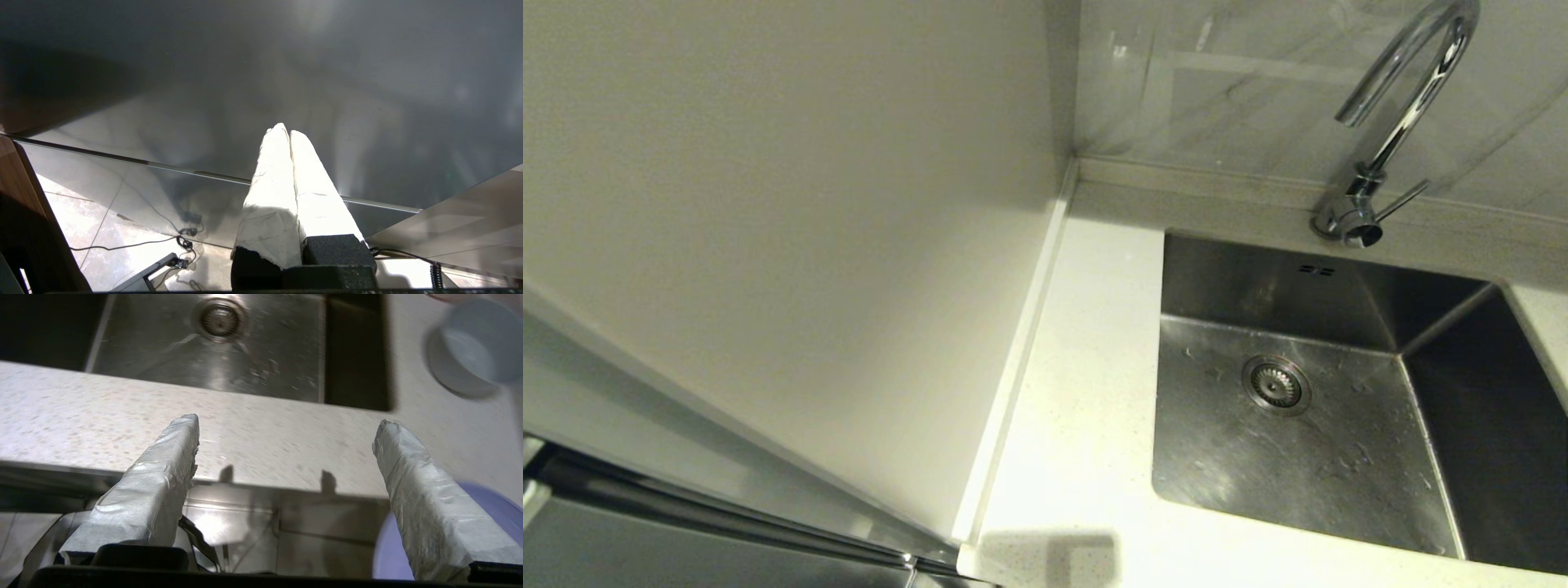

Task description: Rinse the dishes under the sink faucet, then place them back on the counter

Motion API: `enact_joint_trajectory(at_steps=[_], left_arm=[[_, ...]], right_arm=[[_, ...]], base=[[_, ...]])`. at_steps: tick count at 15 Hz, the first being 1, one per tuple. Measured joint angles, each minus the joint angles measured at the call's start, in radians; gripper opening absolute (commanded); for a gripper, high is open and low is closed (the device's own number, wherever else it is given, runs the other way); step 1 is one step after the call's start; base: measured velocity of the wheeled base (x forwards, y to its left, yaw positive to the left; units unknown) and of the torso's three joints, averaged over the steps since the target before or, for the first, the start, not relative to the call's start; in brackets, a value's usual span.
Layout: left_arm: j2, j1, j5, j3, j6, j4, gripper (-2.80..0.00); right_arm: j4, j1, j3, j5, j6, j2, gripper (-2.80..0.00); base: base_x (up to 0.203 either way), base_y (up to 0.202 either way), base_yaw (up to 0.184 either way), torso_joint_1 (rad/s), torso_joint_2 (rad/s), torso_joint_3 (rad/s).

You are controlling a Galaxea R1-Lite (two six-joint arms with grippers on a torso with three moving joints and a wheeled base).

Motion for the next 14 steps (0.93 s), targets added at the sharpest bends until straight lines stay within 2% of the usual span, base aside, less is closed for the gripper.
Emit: enact_joint_trajectory(at_steps=[2, 6, 9, 12, 14], left_arm=[[0.000, 0.000, 0.000, 0.000, 0.000, 0.000, -2.80], [0.000, 0.000, 0.000, 0.000, 0.000, 0.000, -2.80], [0.000, 0.000, 0.000, 0.000, 0.000, 0.000, -2.80], [0.000, 0.000, 0.000, 0.000, 0.000, 0.000, -2.80], [0.000, 0.000, 0.000, 0.000, 0.000, 0.000, -2.80]], right_arm=[[-0.159, 0.000, 0.121, 0.085, -0.048, 0.000, 0.00], [-0.416, 0.000, 0.285, 0.106, -0.091, 0.000, 0.00], [-0.480, 0.000, 0.318, 0.111, -0.095, 0.000, 0.00], [-0.608, 0.001, 0.377, 0.229, -0.106, 0.000, 0.00], [-0.578, 0.001, 0.389, 0.232, -0.086, 0.000, 0.00]], base=[[0.000, 0.000, 0.000, 0.000, 0.00, 0.000], [0.000, 0.000, 0.000, 0.000, 0.00, 0.000], [0.000, 0.000, 0.000, 0.000, 0.00, 0.000], [0.000, 0.000, 0.000, 0.000, 0.00, 0.000], [0.000, 0.000, 0.000, 0.000, 0.00, 0.000]])
